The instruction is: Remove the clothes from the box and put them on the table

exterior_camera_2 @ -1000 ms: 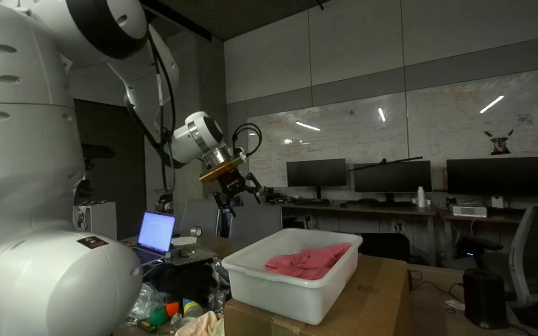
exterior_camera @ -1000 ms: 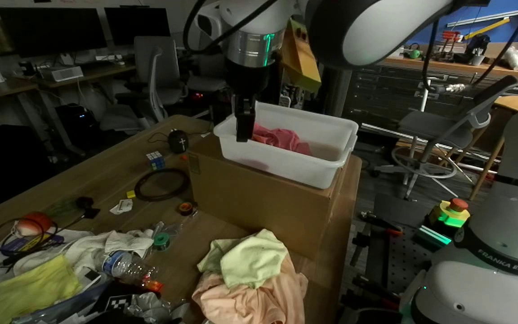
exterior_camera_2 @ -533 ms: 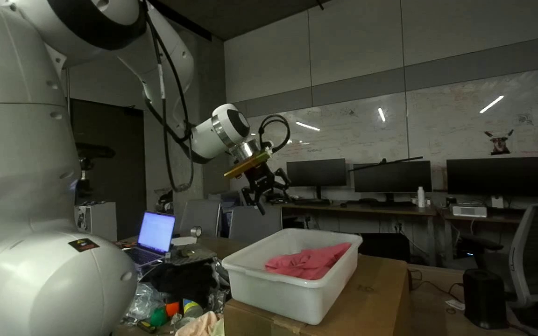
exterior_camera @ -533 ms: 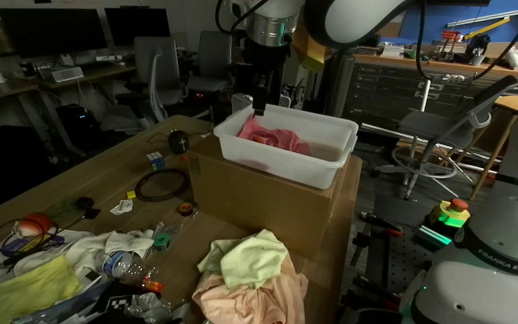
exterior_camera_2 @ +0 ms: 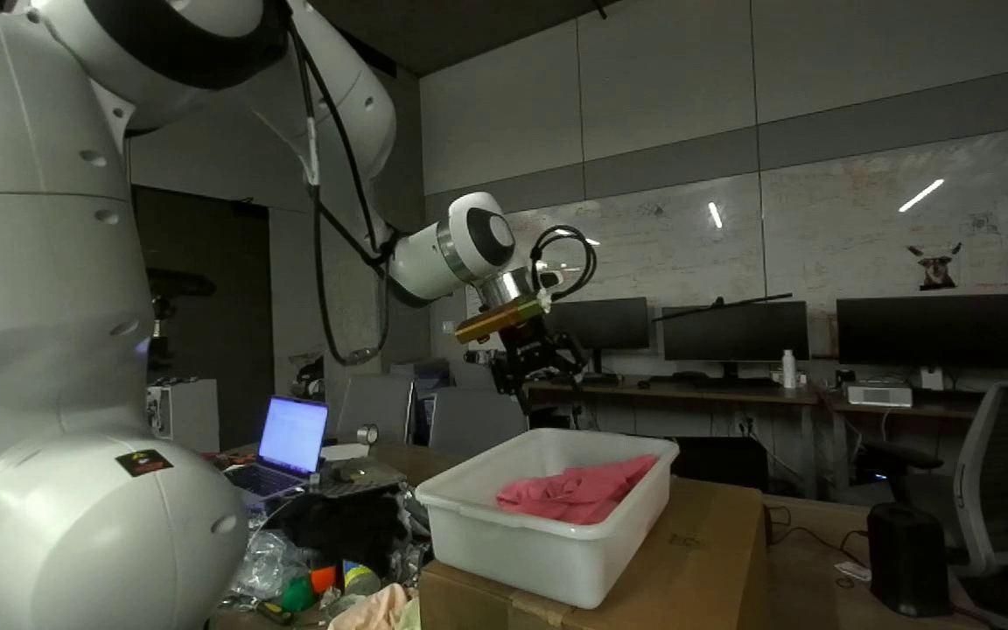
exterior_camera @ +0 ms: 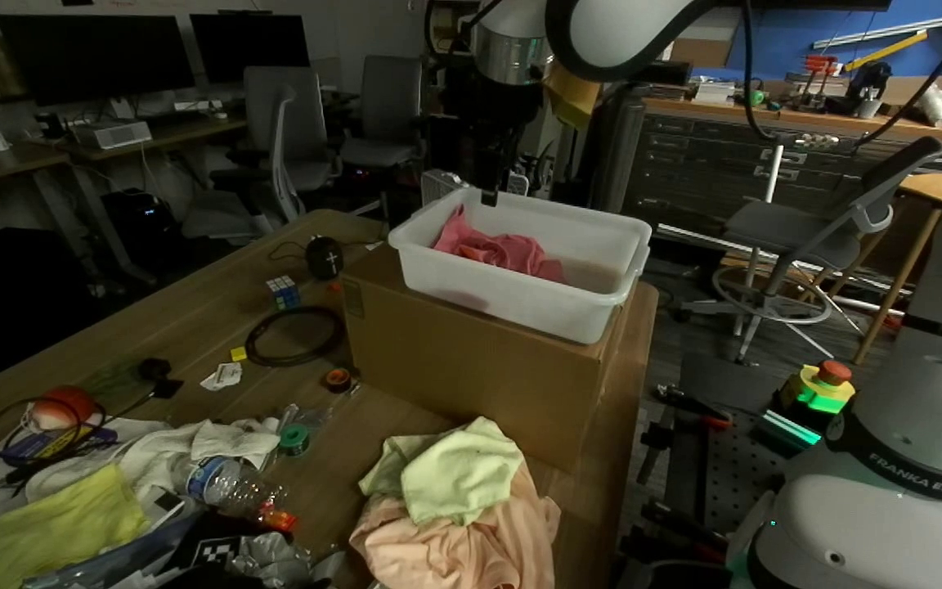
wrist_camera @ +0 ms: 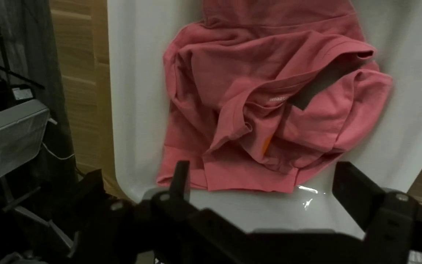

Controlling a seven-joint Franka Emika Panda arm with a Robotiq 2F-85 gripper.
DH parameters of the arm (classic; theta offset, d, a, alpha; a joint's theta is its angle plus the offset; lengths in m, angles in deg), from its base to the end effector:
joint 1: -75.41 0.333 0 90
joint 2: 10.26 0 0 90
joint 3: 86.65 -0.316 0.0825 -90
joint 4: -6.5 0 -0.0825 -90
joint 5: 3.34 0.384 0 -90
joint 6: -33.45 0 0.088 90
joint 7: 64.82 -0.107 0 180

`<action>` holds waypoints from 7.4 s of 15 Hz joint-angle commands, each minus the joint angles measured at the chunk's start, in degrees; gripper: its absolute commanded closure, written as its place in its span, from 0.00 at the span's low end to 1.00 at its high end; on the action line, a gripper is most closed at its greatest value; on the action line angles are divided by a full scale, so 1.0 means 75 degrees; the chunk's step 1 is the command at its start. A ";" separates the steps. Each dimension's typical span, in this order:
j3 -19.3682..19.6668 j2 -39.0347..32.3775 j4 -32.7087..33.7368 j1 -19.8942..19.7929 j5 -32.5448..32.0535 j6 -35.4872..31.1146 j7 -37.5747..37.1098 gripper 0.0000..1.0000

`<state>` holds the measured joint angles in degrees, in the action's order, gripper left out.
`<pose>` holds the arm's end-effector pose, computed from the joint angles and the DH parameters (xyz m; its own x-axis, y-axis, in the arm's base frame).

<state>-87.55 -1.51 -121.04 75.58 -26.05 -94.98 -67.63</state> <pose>0.5156 -0.0014 0.4565 0.9669 0.2127 0.1412 0.1557 -0.9296 0.3340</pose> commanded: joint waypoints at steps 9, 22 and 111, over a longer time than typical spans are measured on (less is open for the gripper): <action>0.0628 -0.1251 0.0684 -0.0320 0.2710 -0.0077 0.1978 0.00; 0.0545 -0.2609 0.1531 -0.0537 0.3114 0.0254 0.1986 0.00; -0.1059 0.1600 -0.0799 0.1157 0.0019 0.2809 0.1037 0.00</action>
<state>-97.07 3.76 -121.96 84.57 -27.34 -71.81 -60.83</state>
